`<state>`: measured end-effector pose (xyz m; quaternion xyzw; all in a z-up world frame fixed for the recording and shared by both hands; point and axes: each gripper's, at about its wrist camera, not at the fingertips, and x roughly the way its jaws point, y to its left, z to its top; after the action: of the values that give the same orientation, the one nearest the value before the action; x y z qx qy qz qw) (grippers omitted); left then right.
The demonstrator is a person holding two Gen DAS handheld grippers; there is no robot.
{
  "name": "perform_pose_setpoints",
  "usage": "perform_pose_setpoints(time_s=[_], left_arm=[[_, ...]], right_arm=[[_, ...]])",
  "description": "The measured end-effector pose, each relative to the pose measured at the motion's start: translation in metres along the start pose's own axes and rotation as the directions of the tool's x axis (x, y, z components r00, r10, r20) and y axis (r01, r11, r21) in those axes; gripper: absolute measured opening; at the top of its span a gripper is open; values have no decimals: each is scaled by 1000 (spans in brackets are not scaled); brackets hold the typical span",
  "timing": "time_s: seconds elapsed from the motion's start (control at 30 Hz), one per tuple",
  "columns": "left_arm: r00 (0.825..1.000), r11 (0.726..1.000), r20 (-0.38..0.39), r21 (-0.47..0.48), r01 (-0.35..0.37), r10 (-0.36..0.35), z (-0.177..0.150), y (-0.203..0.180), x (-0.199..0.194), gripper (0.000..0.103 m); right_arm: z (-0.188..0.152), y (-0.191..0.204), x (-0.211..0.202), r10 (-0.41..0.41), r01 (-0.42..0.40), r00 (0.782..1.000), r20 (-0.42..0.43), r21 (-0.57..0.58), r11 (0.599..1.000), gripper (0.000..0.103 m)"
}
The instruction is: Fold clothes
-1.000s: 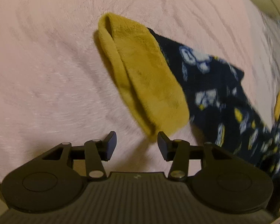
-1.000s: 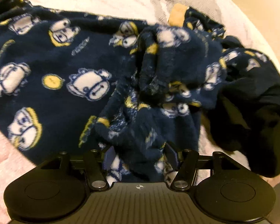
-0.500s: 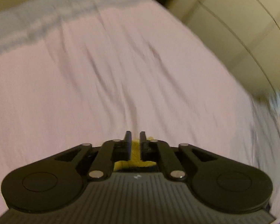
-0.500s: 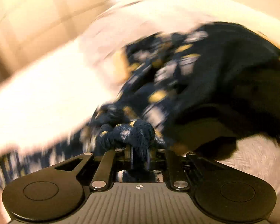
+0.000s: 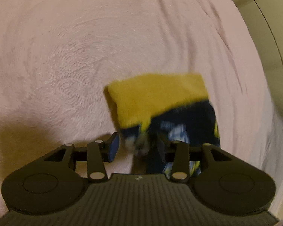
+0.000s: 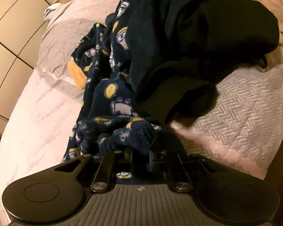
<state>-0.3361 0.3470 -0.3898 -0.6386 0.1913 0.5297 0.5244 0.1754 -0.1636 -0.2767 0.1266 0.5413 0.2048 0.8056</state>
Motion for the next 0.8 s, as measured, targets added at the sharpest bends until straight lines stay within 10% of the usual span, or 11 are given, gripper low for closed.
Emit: perform_pose_setpoints(time_s=[0.13,0.17,0.27,0.53,0.63,0.8], left_arm=[[997,997,-17,-19,-75,75,11,-2,30,34],[995,995,-21,15,-98,98,12,-8,35,6],[988,967,30,202,-156,154,16,-36,28,6],[981,933,186,339,-118,57,63,-67,-80,6],[965,907,261,401,-130,23,87,-62,-145,7],[943,932,304,362,15,-133,150,-42,-251,8]], right_arm=[[-7,10,13,-26,24,999,-20,-85,996,26],[-11,16,18,-48,44,999,-24,-143,989,26],[-25,39,27,-124,108,992,-21,-369,923,12],[10,64,-28,152,-171,984,-95,-253,952,7],[34,72,-68,345,-352,935,-77,-95,931,7],[57,114,-153,618,-618,785,42,-26,786,6]])
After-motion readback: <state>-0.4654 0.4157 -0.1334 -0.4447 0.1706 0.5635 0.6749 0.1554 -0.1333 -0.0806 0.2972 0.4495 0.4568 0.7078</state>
